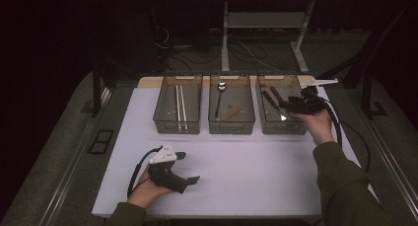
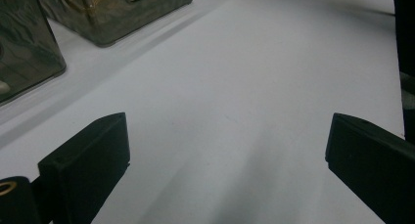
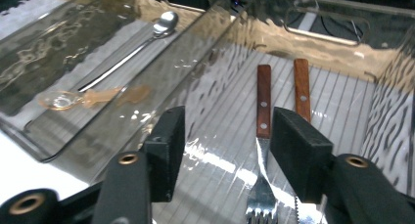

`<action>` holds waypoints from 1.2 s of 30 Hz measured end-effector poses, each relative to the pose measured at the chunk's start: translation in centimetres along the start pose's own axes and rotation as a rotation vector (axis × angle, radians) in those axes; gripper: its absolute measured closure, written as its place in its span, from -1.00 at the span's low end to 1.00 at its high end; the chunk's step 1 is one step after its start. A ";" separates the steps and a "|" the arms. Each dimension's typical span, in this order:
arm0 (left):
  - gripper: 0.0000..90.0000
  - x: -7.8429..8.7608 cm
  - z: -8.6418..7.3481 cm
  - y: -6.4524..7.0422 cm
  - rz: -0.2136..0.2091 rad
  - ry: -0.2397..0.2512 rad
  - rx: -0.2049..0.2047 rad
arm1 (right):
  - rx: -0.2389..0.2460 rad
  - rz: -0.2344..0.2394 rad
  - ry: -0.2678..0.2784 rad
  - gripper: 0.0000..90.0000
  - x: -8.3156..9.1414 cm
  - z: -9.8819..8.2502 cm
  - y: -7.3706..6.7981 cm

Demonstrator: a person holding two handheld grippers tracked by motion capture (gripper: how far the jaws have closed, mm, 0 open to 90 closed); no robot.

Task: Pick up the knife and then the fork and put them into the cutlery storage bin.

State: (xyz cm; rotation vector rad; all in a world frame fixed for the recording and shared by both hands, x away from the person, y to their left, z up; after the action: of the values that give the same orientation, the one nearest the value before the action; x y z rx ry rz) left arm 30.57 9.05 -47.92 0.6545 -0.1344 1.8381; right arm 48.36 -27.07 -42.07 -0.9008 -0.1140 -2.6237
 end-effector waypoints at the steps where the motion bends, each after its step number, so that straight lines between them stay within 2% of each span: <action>1: -0.97 0.0 0.0 0.0 0.000 -0.001 -0.001 | 0.003 0.005 0.002 -0.04 0.3 0.0 -0.1; 10: -0.97 0.1 -0.1 0.0 0.000 -0.003 -0.006 | 0.038 0.079 0.018 -0.26 2.1 -1.1 -1.6; 13: -0.97 0.2 -0.2 0.0 0.001 -0.006 -0.009 | 0.031 0.097 0.036 -0.35 2.8 -1.7 -2.1; 18: -0.97 0.2 -0.3 0.1 -0.001 -0.010 -0.011 | 0.048 0.103 0.067 -0.45 3.9 -2.9 -3.0; 23: -0.97 0.1 -0.3 0.1 0.000 -0.013 -0.012 | 0.061 0.134 0.091 -0.57 4.8 -4.2 -4.1; 28: -0.97 0.1 -0.3 0.1 0.003 -0.019 -0.014 | 0.110 0.152 0.111 -0.61 5.7 -5.8 -5.3; 31: -0.97 0.1 -0.3 0.1 0.004 -0.023 -0.016 | 0.117 0.187 0.120 -0.61 6.2 -6.9 -6.0; 36: -0.97 0.1 -0.3 0.3 0.001 -0.017 -0.016 | 0.135 0.207 0.124 -0.61 7.1 -8.6 -6.6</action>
State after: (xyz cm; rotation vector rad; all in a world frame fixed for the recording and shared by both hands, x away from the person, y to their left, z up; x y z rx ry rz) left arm 30.20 9.19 -48.04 0.6583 -0.1606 1.8311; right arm 35.84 -24.76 -44.29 -0.6654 -0.1547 -2.4393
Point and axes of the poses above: each handheld gripper's, and its own axes: x roughly backward along the jaws, z roughly out of its top, y roughly to its right, the point moved 8 cm from there along -x, roughly forward along the jaws, and after that the axes turned 9 degrees about -z, right-handed, at the moved point
